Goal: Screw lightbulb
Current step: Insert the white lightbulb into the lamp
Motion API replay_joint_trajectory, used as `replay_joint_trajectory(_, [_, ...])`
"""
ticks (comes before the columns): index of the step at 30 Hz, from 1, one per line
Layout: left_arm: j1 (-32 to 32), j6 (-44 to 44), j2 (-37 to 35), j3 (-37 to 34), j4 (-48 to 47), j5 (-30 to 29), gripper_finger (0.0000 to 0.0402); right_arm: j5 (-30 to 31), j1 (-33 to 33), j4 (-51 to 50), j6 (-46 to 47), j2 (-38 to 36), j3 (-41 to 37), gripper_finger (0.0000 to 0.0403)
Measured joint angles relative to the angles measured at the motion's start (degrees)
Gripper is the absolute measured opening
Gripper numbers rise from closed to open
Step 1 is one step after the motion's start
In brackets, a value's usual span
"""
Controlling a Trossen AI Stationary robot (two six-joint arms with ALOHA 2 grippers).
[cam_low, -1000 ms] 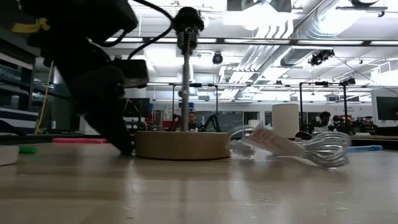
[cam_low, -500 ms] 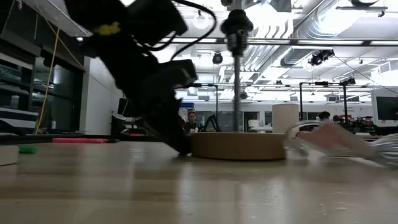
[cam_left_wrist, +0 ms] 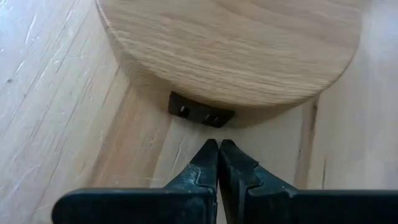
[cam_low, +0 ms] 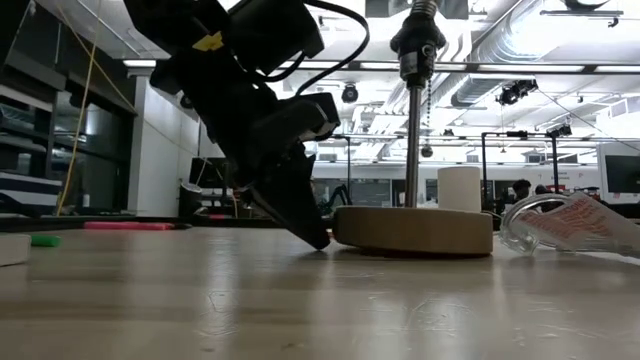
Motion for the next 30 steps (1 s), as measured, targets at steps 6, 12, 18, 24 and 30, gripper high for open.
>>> replay_joint_trajectory(6, [0.4, 0.0, 0.0, 0.0, 0.8, 0.0, 0.0, -1.0, 0.0, 0.5, 0.0, 0.0, 0.0, 0.0263])
replay_joint_trajectory(12, [1.6, 0.0, 0.0, 0.0, 1.2, 0.0, 0.0, -2.1, 0.0, 1.7, 0.0, 0.0, 0.0, 0.0263])
replay_joint_trajectory(18, [2.4, 0.0, -0.1, 0.0, 2.6, 0.0, 0.0, -3.9, 0.0, 4.9, -0.8, 0.0, 0.0, 0.0263])
replay_joint_trajectory(24, [2.7, 0.0, -0.1, 0.0, 3.2, 0.0, 0.0, -3.6, -0.6, 0.4, -2.6, 0.0, 2.5, 0.0263])
replay_joint_trajectory(30, [2.2, 0.6, 0.1, -0.1, 7.3, -0.2, 0.0, -2.0, -2.6, -2.9, -2.9, 0.0, 6.6, 0.0263])
